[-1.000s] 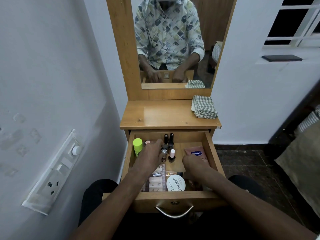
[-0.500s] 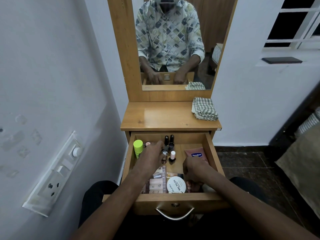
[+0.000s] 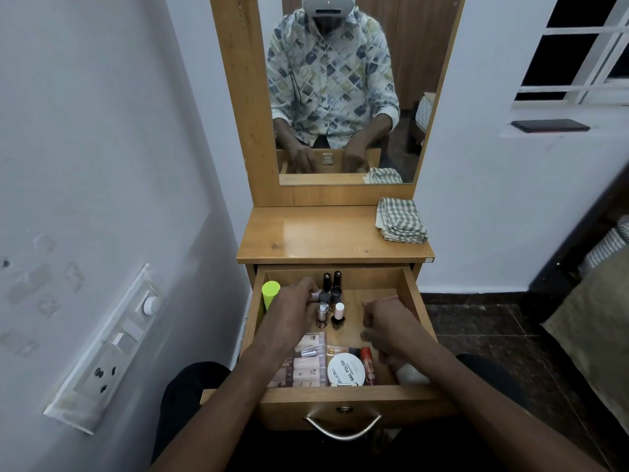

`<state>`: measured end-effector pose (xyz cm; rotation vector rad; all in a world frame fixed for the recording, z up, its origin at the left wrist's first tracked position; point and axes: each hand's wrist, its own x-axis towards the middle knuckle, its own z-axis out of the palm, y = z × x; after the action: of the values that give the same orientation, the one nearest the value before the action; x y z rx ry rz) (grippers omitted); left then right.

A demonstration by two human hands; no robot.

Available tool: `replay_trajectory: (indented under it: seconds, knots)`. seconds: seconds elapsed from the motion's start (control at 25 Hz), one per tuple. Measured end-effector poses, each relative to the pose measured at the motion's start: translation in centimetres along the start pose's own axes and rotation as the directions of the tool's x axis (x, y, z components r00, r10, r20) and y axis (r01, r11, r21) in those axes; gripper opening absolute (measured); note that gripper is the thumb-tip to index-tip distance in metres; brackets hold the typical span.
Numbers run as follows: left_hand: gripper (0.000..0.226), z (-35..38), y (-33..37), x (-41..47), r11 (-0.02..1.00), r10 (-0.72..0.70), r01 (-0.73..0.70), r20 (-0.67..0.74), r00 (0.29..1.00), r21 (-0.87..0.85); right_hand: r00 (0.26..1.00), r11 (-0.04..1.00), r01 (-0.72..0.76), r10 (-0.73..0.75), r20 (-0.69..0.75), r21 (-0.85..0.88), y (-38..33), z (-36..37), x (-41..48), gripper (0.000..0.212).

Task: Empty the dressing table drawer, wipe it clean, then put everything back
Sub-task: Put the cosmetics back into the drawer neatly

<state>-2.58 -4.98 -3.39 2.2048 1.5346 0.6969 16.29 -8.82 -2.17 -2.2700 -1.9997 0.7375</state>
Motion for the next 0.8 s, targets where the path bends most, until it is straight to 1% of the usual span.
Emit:
replay_trajectory:
  seconds: [0.08,0.16,0.24,0.32,0.36,0.4,0.48,0.56,0.68,0.8]
  knots:
    - [0.013,-0.7,0.2,-0.3,0.999,-0.027,0.025,-0.037,0.999,-0.039,0.989,0.993,0.068,-0.054,-0.137,0.1,0.6,-0.7,-0.2,0.016]
    - [0.005,-0.9,0.5,-1.0,0.998,-0.052,0.05,-0.056,0.997,-0.035,0.969,0.982,0.156,-0.13,-0.211,0.11,0.7,-0.6,-0.4,0.023]
    - [0.012,-0.5,0.8,-2.3,0.994,-0.108,0.108,-0.085,0.99,-0.009,0.944,0.967,0.237,-0.206,-0.259,0.094,0.3,0.1,-0.8,0.03]
    - [0.019,-0.7,0.7,-3.3,0.985,-0.166,0.172,-0.197,0.966,0.013,0.908,0.943,0.315,-0.266,-0.323,0.11,-0.2,0.7,-1.0,0.03]
    - [0.024,-1.0,0.3,-3.3,0.98,-0.186,0.199,-0.263,0.947,0.024,0.89,0.933,0.342,-0.282,-0.358,0.115,-0.2,0.9,-1.1,0.029]
    - [0.031,-1.4,-0.2,-3.0,0.976,-0.199,0.217,-0.297,0.934,0.027,0.878,0.929,0.351,-0.282,-0.387,0.119,-0.2,1.0,-1.0,0.027]
    - [0.049,-2.2,-1.4,-2.2,0.976,-0.185,0.208,-0.263,0.947,0.065,0.87,0.934,0.333,-0.25,-0.426,0.13,0.3,1.3,-0.8,0.023]
    - [0.057,-2.4,-2.2,-1.7,0.978,-0.135,0.163,-0.197,0.971,0.134,0.876,0.942,0.303,-0.215,-0.431,0.147,0.5,1.6,-0.6,0.021]
    - [0.052,-2.2,-2.3,-1.9,0.961,-0.088,0.119,-0.133,0.987,0.25,0.887,0.944,0.285,-0.195,-0.419,0.165,0.8,1.7,-0.6,0.023]
    - [0.048,-2.4,-1.9,-1.6,0.956,-0.117,0.146,-0.126,0.985,0.254,0.88,0.945,0.286,-0.194,-0.433,0.157,1.0,1.7,-0.6,0.025]
